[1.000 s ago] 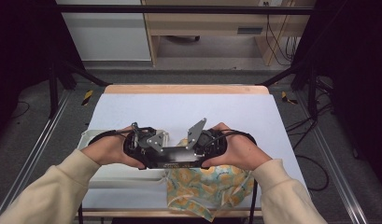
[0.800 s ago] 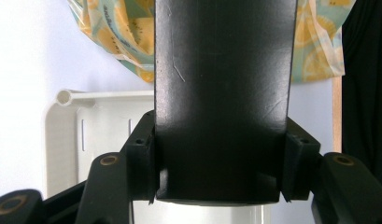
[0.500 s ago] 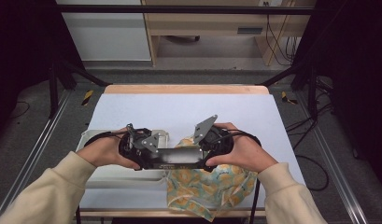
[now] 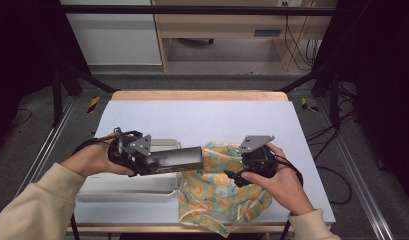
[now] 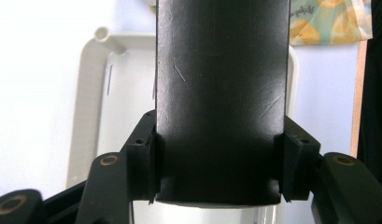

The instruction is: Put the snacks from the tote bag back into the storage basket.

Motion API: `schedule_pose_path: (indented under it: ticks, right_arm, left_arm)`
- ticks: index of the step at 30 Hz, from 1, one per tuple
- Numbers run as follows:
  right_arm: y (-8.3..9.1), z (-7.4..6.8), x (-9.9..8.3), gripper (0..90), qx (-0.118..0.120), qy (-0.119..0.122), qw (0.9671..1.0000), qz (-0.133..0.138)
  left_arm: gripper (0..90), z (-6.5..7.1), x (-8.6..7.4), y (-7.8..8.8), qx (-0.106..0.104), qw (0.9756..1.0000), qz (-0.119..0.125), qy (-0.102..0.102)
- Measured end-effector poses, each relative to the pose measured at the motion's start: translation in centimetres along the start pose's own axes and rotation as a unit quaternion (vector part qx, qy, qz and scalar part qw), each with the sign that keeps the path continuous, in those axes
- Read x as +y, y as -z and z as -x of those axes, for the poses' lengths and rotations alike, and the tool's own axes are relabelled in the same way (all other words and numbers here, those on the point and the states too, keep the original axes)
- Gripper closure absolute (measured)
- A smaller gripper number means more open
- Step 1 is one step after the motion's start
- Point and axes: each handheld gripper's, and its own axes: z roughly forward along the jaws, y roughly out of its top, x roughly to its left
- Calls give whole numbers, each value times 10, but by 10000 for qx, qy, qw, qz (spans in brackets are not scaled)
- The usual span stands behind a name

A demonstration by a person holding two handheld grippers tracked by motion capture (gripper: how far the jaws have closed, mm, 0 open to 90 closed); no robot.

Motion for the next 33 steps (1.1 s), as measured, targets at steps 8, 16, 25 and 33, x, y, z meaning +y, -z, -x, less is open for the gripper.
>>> schedule_pose_path:
  ticks: [8,16,25,33]
  right_arm:
    - [6,-11,-43,113,-937,-815,9916,370]
    - [10,-1,-75,100,-1112,-1515,9776,950]
    - [19,18,-101,80,-1794,-1977,9583,1015]
    - [22,29,-125,86,-2122,-2367,9435,931]
  left_arm:
    - [432,0,-14,9,63,9999,56,136]
    - [432,-3,-25,11,89,9997,27,212]
    - [432,-7,-35,15,206,9993,36,296]
    - [433,-7,-46,20,379,9983,86,440]
